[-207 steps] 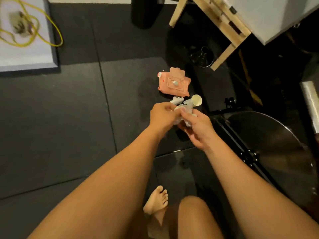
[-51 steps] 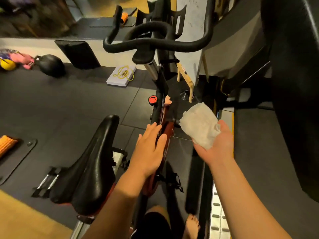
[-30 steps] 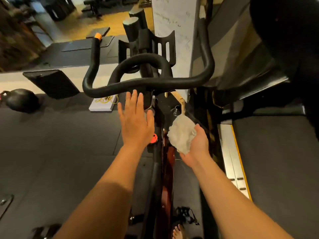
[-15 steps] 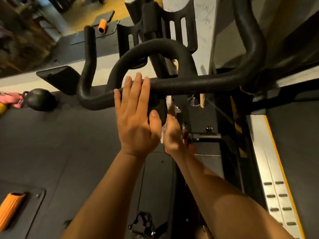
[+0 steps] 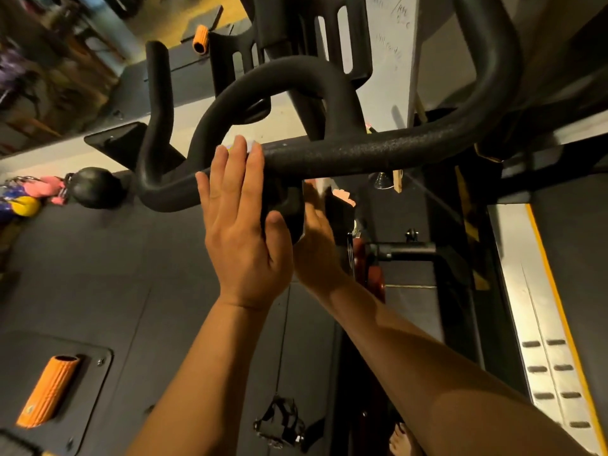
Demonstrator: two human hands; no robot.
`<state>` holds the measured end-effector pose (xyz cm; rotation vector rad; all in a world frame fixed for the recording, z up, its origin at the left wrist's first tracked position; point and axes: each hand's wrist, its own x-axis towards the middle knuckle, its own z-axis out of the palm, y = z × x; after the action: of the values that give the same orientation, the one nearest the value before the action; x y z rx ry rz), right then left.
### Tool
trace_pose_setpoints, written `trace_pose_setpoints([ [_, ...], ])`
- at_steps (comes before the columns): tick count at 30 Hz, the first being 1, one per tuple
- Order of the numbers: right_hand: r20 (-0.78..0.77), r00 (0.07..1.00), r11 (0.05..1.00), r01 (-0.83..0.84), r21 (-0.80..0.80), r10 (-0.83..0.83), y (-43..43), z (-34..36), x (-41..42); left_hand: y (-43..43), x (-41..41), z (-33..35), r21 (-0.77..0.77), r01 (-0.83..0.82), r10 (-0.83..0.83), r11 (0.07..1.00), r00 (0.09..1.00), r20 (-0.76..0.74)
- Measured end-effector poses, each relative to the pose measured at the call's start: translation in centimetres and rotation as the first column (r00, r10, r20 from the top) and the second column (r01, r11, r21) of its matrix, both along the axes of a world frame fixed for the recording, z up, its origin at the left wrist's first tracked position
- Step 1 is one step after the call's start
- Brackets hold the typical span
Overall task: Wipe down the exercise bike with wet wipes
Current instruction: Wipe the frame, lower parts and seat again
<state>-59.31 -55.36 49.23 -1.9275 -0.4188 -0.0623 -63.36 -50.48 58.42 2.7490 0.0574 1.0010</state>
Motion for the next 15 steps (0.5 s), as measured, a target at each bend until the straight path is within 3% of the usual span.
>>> trace_pose_setpoints([
  [2,0.097,0.994,0.998,-0.057,0.008,0.056,-0.1,0.2,0.4,0.0,0.1,0.1,0.0,-0.009,0.009,1.0,1.0,-0.013],
  [5,0.107,0.993,0.993,0.059,-0.106,-0.047,-1.2,-1.1,2.5,0.1,0.1,0.1,0.014,-0.013,0.013,1.0,1.0,-0.006],
  [8,-0.07,0.989,0.982,-0.122,0.141,0.133,-1.6,1.5,2.2,0.1,0.1,0.3,0.021,-0.005,0.006,1.0,1.0,-0.029],
  [10,-0.036,0.984,0.962,-0.165,0.217,0.177,-1.3,1.5,0.9,0.2,0.1,0.3,0.029,-0.009,0.01,1.0,0.999,-0.036],
  [12,-0.121,0.967,0.974,-0.224,0.026,0.226,-1.4,-0.2,0.6,0.2,0.1,0.4,0.04,-0.009,0.01,0.999,0.999,-0.037],
  [14,-0.296,0.943,0.955,-0.217,-0.203,0.152,-2.0,-1.5,1.6,0.1,-0.1,0.4,0.036,-0.011,0.013,0.999,0.999,-0.044],
  [15,-0.362,0.924,0.947,-0.218,-0.237,0.122,-2.6,-1.1,2.0,0.1,-0.1,0.5,0.024,-0.005,0.006,1.0,0.999,-0.045],
])
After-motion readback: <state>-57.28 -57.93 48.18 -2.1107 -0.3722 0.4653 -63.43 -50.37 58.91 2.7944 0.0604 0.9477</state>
